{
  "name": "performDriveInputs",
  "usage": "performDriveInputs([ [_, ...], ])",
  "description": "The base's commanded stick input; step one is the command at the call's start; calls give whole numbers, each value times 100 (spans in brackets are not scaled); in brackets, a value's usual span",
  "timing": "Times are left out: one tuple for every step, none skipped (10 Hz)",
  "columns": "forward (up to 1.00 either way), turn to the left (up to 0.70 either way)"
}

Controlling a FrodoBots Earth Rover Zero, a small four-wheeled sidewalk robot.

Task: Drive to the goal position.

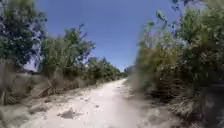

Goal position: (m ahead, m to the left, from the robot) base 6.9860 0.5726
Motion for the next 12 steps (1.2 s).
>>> performDriveInputs([
  [70,0],
  [70,0],
  [70,0],
  [70,0],
  [70,0],
  [70,0],
  [70,0],
  [70,0],
  [70,0],
  [70,0],
  [70,6],
  [70,14],
])
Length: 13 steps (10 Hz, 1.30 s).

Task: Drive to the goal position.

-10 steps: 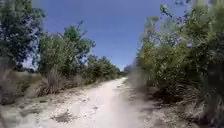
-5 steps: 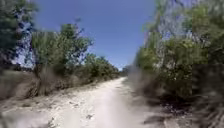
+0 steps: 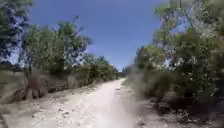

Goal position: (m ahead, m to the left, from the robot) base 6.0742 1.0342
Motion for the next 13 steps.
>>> performDriveInputs([
  [70,14],
  [70,14],
  [70,4],
  [70,0],
  [70,0],
  [70,0],
  [70,0],
  [70,0],
  [70,0],
  [70,0],
  [70,0],
  [70,6],
  [70,13],
])
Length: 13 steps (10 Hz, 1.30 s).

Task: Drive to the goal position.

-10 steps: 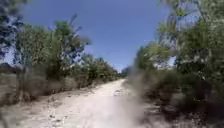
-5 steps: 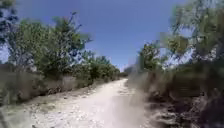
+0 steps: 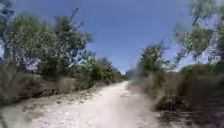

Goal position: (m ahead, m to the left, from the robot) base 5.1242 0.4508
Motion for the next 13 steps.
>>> performDriveInputs([
  [70,14],
  [70,14],
  [70,14],
  [70,0],
  [70,0],
  [70,0],
  [70,0],
  [70,0],
  [70,0],
  [70,0],
  [70,0],
  [70,0],
  [70,0],
])
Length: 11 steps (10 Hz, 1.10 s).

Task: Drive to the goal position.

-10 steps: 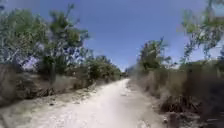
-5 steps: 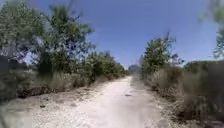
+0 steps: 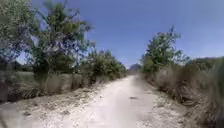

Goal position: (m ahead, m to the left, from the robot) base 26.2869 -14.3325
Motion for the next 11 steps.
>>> performDriveInputs([
  [70,0],
  [70,0],
  [70,0],
  [70,0],
  [70,0],
  [70,-7],
  [70,-14],
  [70,-7],
  [70,0],
  [70,0],
  [70,0],
])
